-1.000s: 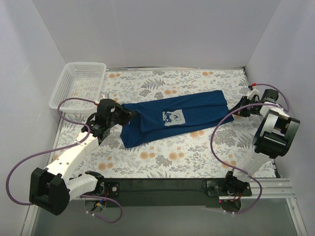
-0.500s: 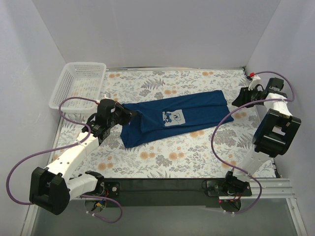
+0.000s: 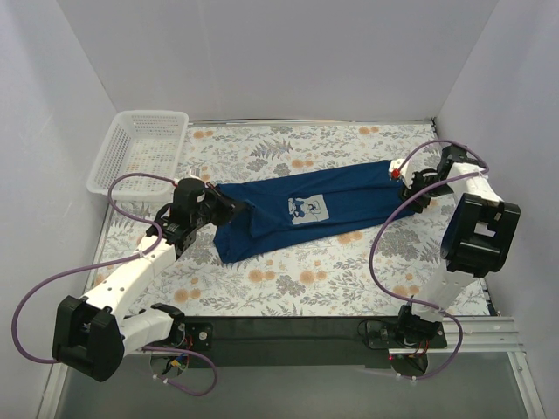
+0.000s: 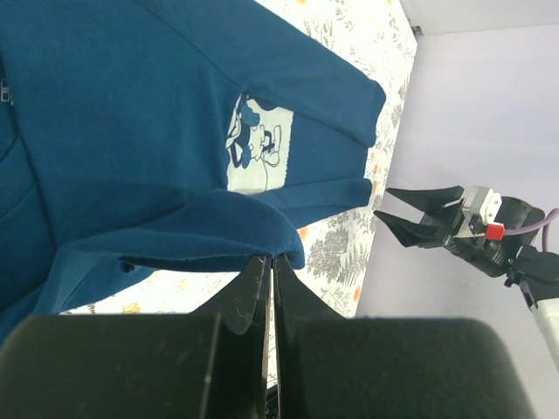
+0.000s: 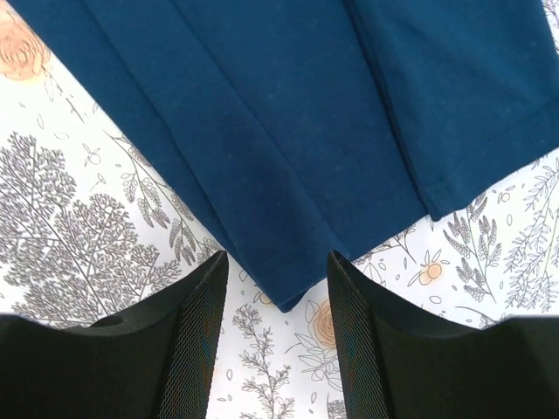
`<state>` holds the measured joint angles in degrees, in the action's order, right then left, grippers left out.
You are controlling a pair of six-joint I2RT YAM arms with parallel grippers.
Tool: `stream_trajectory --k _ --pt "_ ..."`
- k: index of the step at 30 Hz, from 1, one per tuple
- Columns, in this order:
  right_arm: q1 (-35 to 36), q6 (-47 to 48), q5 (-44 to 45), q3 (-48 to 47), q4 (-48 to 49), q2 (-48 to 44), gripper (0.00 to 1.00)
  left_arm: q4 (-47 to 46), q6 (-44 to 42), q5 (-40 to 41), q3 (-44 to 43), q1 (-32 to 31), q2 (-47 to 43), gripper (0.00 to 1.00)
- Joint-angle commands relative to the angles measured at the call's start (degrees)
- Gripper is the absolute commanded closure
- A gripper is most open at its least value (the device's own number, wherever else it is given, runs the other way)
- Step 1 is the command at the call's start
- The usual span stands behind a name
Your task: Fold and stack the t-shirts
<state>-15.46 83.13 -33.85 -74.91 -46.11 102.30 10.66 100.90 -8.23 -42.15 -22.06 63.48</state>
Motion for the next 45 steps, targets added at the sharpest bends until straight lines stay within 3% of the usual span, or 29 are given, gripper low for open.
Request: stream_trajectory --k 1,25,34,40,41,45 --pt "0.5 5.4 3.7 -2.4 -2.1 1.6 0.53 -1.2 -0.9 -1.4 0.7 0.4 -1.0 1.0" --pt "2.1 4.8 9.0 -3.4 -1.5 7.0 0.53 -1.8 -0.5 -2.1 1.6 0.4 -1.4 1.0" --pt "2.1 3.9 9.1 -4.4 -1.6 6.9 0.68 -1.5 -0.5 -2.1 1.4 0.4 -1.7 1.0" --pt "2.0 3.2 8.4 -4.4 -1.8 6.7 0.86 -1.5 -0.5 -2.1 1.3 0.4 -1.8 1.0" --pt "2.1 2.9 8.2 -4.5 -1.7 6.5 0.93 -1.5 -0.6 -2.0 1.3 0.4 -1.7 1.0" --pt "2.1 0.1 7.0 -5.2 -2.1 4.9 0.99 -0.8 -1.1 -1.6 0.8 0.4 -1.9 1.0"
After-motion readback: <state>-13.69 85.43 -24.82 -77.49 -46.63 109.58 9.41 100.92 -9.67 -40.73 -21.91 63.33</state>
